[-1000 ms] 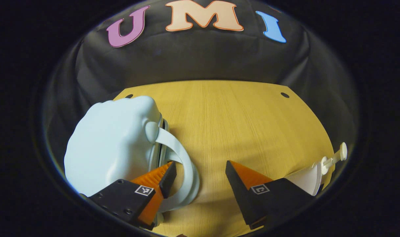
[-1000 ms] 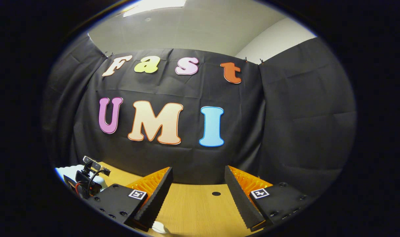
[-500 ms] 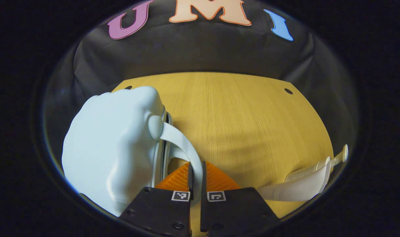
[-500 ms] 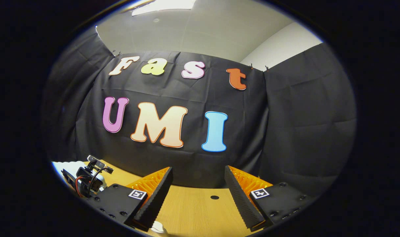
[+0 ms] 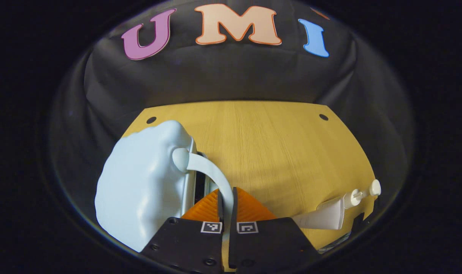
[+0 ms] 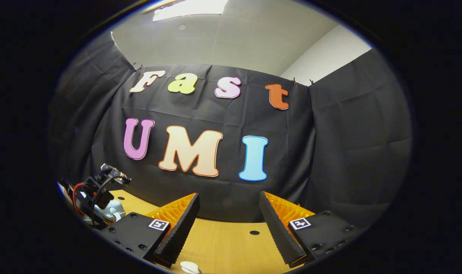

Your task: First open the suitcase, pack the skin care products into it, and then close the suitcase.

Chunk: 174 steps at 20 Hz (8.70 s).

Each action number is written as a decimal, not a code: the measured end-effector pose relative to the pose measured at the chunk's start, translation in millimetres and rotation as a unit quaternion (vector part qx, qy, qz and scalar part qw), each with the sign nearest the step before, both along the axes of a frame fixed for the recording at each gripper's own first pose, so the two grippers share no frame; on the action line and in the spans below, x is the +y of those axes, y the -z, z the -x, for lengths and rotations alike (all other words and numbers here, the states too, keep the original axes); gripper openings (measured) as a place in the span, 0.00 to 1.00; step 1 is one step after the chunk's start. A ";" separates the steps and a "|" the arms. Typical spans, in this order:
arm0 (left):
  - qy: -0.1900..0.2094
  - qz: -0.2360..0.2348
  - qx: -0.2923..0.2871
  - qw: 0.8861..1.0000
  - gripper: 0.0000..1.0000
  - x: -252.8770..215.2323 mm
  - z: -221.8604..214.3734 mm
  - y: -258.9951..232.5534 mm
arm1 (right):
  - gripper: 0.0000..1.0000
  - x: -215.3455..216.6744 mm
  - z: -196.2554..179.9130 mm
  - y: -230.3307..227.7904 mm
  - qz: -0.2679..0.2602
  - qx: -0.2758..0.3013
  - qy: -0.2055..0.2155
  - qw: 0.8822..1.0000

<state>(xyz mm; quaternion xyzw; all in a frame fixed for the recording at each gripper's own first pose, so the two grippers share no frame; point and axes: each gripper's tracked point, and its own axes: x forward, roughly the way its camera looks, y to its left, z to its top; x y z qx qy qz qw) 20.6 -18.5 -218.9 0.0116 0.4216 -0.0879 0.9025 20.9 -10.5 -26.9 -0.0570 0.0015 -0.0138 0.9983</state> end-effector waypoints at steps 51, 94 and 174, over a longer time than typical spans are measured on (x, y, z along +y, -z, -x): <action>-0.182 -0.021 -0.028 0.983 0.00 493.2 -62.4 33.6 | 0.98 209.1 -32.0 -39.1 -0.026 -0.042 -0.003 0.999; -0.072 0.038 -0.363 0.928 0.95 116.0 -7.2 -181.8 | 0.98 57.3 7.4 -4.0 -0.053 0.025 -0.048 0.997; -0.003 -0.037 0.089 0.995 0.27 137.7 48.7 75.9 | 0.58 165.7 90.7 184.9 -0.168 0.343 -0.207 0.901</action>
